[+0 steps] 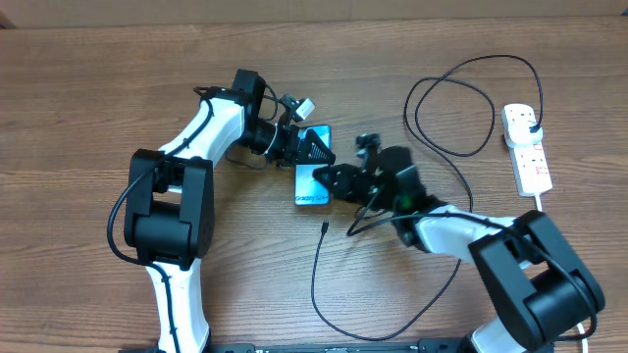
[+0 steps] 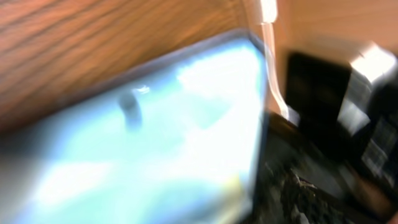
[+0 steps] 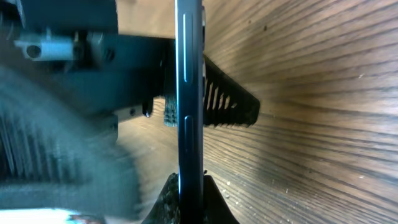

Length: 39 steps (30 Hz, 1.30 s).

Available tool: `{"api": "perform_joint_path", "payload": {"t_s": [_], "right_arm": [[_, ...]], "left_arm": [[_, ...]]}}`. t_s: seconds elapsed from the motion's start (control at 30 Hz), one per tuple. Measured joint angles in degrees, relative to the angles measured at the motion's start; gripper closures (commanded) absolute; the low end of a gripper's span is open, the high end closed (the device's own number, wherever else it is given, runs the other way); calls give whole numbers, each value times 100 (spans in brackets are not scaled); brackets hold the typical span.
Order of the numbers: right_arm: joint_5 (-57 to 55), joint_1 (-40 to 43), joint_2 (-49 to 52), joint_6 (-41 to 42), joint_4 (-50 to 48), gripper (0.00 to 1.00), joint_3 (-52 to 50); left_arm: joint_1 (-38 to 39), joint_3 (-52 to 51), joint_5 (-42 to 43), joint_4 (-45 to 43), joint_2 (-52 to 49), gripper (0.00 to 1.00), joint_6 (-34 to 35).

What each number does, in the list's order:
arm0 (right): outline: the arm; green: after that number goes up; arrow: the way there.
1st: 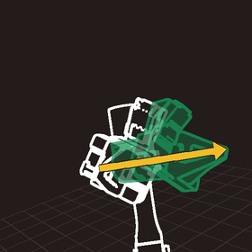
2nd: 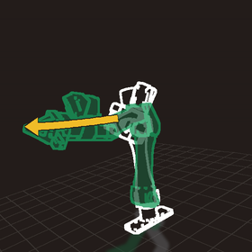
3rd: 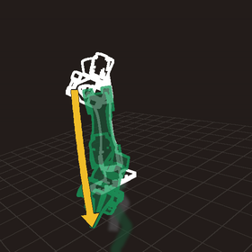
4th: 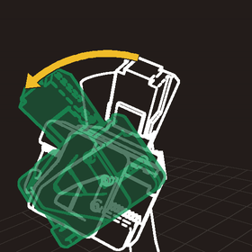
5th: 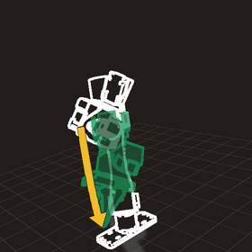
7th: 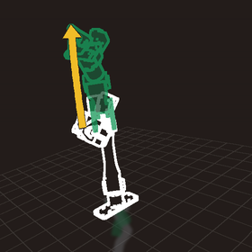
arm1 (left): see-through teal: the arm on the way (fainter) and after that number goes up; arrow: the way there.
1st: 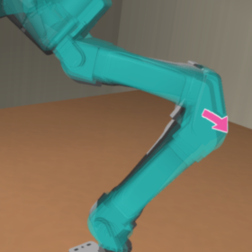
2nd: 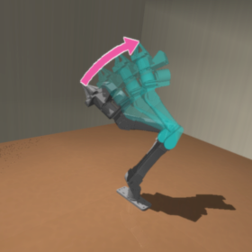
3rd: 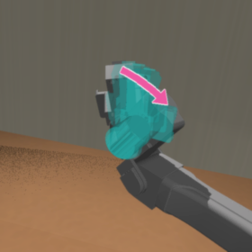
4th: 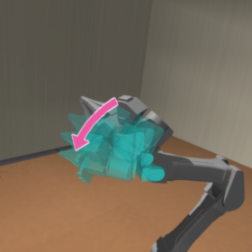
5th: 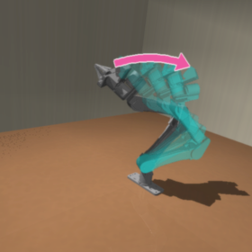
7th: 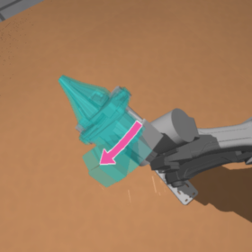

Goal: Plug charger to phone and switch on socket

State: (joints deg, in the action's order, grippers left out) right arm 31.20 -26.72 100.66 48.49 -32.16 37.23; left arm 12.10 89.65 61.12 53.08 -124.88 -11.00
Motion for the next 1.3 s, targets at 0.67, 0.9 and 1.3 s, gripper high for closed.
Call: {"api": "perform_joint_path", "payload": {"t_s": [0.67, 0.9, 1.3], "right_arm": [[1178, 282, -157, 282, -481, 97, 17], [1366, 271, -168, 289, -452, 96, 33], [1606, 262, -243, 289, -407, 80, 70]], "left_arm": [[-374, -15, 2297, 1279, -85, 27, -1958], [-372, -17, 2374, 1307, -85, 47, -1958], [-358, -37, 2463, 1276, -87, 96, -2061]]}}
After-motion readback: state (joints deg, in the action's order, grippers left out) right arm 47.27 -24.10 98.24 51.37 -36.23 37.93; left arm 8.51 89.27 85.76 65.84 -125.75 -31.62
